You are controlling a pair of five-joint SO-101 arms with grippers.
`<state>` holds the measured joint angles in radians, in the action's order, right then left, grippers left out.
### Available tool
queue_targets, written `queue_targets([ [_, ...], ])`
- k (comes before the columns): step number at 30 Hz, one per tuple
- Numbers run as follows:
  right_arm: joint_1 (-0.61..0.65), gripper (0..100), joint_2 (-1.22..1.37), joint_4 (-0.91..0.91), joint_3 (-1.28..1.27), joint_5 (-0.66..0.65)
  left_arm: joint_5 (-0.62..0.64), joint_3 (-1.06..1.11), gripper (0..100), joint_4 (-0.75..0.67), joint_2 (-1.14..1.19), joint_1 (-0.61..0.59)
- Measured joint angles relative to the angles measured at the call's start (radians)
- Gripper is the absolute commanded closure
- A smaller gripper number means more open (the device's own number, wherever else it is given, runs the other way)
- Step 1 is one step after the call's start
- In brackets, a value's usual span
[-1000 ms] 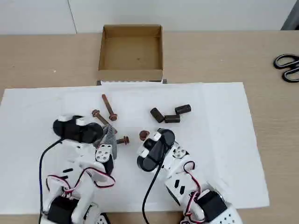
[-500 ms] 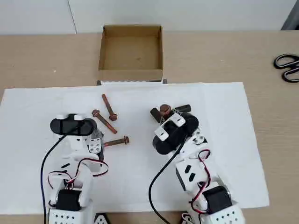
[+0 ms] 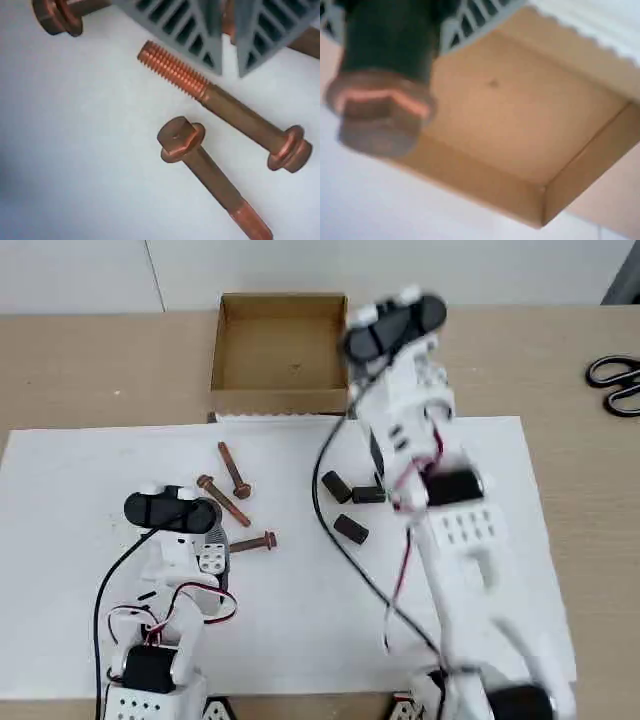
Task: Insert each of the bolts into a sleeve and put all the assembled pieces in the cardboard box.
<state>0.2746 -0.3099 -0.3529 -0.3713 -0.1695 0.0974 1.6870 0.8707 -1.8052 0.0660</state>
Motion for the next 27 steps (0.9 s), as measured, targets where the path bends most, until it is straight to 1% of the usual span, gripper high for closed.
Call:
queue_targets([
  [7, 0.003, 99.6, 0.531, 0.0, 0.462, 0.003, 0.0, 0.0, 99, 0.0, 0.0, 0.0],
  [13, 0.046, 99.5, 0.832, 0.0, 0.703, -0.063, 0.0, 0.0, 99, 0.0, 0.0, 0.0],
  [19, 0.114, 99.4, 0.973, 0.0, 0.789, -0.104, 0.0, 0.0, 99, 0.0, 0.0, 0.0],
  [23, 0.118, 98.5, 1.019, 0.0, 0.79, -0.147, 0.0, 0.0, 99, 0.0, 0.0, 0.0],
  [25, 0.114, 93.2, 1.028, 0.0, 0.79, -0.153, 0.0, 0.0, 99, 0.0, 0.0, 0.0],
  [27, 0.114, 84.6, 1.03, -0.002, 0.79, -0.157, 0.0, 0.0, 99, 0.0, 0.0, 0.0],
])
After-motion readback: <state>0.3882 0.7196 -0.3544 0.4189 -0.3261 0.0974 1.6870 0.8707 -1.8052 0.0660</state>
